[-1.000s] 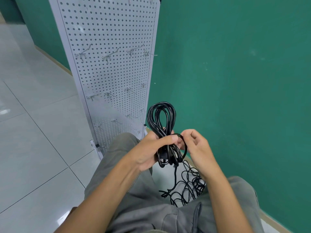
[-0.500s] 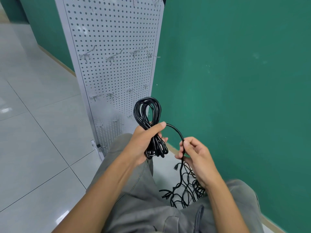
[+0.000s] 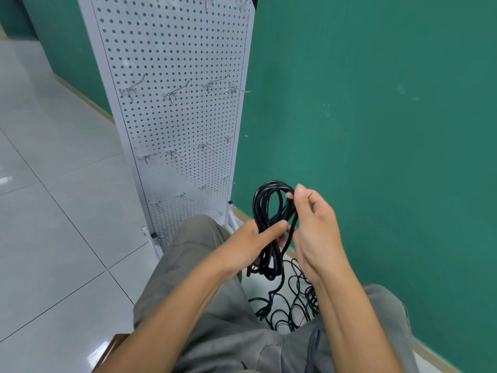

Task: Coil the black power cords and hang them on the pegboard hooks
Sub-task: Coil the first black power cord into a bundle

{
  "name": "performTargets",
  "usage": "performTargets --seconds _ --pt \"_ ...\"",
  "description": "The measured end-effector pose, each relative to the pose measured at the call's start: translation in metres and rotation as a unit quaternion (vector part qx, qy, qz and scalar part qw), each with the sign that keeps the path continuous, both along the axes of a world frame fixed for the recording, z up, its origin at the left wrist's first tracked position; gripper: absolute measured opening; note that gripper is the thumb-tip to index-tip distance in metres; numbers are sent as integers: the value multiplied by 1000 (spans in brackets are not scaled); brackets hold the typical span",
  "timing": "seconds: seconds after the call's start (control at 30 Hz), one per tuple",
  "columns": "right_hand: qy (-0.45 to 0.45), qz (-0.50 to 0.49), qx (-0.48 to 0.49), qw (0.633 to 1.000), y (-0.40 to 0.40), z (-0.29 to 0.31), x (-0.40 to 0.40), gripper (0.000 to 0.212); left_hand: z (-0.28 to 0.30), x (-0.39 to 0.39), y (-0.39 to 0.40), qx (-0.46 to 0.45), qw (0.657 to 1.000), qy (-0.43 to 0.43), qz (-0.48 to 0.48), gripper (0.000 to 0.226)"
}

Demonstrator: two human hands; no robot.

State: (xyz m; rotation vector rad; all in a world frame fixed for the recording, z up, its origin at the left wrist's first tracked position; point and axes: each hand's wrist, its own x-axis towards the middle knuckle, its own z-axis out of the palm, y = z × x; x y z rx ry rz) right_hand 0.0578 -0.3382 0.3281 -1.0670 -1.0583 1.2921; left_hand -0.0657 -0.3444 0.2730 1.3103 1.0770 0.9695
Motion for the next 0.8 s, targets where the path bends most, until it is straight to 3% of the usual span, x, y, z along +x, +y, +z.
performTargets --seconds 0.2,0.43,0.63,0.8 --pt "-22 -30 -16 999 9 -7 0 33 3 4 -4 -1 996 -74 -40 20" --pt "-41 -52 -6 998 16 -11 8 51 6 -1 -5 -50 992 -99 -62 11" --pt "-20 59 -76 995 14 -27 12 63 7 -5 -2 -67 984 -165 2 10" --pt "-120 195 -139 964 1 -60 12 85 16 -22 7 -96 956 -258 105 22"
